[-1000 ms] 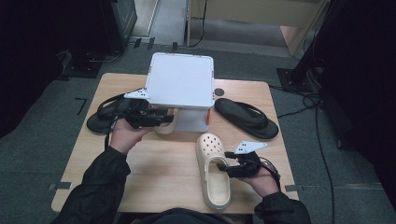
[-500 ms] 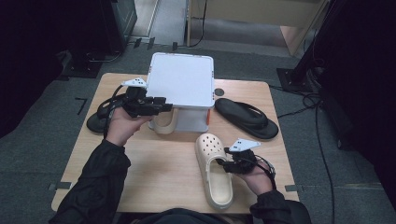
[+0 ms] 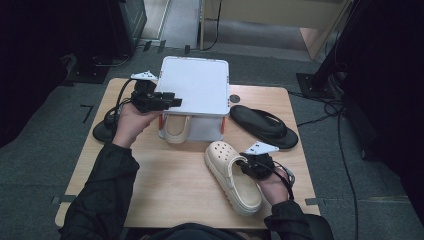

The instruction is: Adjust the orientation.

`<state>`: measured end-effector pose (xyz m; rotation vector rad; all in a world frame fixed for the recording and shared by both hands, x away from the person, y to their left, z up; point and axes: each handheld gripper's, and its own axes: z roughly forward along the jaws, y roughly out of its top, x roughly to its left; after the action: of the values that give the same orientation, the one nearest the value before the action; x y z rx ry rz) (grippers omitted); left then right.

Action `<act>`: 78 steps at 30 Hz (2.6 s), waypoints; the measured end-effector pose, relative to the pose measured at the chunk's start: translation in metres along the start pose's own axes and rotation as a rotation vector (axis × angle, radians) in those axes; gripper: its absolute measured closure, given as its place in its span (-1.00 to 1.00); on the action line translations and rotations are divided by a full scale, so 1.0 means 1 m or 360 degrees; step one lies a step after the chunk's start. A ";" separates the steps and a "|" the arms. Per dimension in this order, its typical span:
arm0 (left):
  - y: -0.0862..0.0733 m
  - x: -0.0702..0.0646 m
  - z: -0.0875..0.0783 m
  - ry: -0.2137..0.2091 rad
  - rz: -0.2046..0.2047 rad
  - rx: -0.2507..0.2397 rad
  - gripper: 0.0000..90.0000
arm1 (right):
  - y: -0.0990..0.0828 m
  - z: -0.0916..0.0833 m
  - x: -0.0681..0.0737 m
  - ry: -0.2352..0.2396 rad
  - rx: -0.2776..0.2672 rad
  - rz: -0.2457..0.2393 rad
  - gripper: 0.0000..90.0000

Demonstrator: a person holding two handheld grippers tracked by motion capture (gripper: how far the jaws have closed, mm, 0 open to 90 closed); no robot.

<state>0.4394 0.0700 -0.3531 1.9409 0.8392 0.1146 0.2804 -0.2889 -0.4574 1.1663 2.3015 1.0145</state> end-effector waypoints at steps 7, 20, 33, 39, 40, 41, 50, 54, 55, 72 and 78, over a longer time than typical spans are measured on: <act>-0.002 0.005 0.000 0.0013 -0.0016 0.0008 0.12 | 0.009 0.002 -0.001 0.0013 -0.0032 0.0046 0.67; -0.005 0.010 0.002 0.0010 -0.0028 0.0018 0.12 | 0.052 0.027 0.000 -0.0061 -0.0084 -0.0012 0.66; -0.006 0.011 0.002 0.0007 -0.0011 0.0024 0.13 | 0.071 0.064 -0.002 -0.0184 -0.0054 0.0018 0.63; -0.006 0.010 0.002 0.0012 0.0008 0.0025 0.13 | 0.071 0.071 0.000 -0.0169 -0.0075 0.0013 0.55; -0.006 0.010 0.002 0.0013 0.0008 0.0024 0.13 | 0.071 0.071 0.001 -0.0167 -0.0068 0.0011 0.53; -0.006 0.010 0.002 0.0013 0.0012 0.0026 0.13 | 0.070 0.072 0.002 -0.0161 -0.0061 0.0018 0.51; -0.007 0.011 0.002 0.0015 0.0008 0.0014 0.14 | 0.060 0.070 -0.004 -0.0089 -0.0044 0.0080 0.37; -0.009 0.012 0.001 0.0012 -0.0008 -0.0018 0.16 | 0.058 0.060 -0.009 0.0002 -0.0082 0.0148 0.28; -0.009 0.012 0.001 0.0014 -0.0008 -0.0020 0.16 | 0.057 0.056 -0.010 0.0016 -0.0087 0.0151 0.25; -0.008 0.009 -0.001 0.0072 0.0018 0.0031 0.26 | 0.019 0.005 -0.017 0.0123 -0.0099 0.0159 0.49; -0.008 0.010 -0.001 0.0069 0.0018 0.0045 0.30 | -0.004 -0.010 -0.022 0.0069 -0.0046 0.0160 0.60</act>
<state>0.4420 0.0790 -0.3618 1.9760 0.8624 0.1532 0.2850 -0.3131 -0.4537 1.2712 2.2734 1.1157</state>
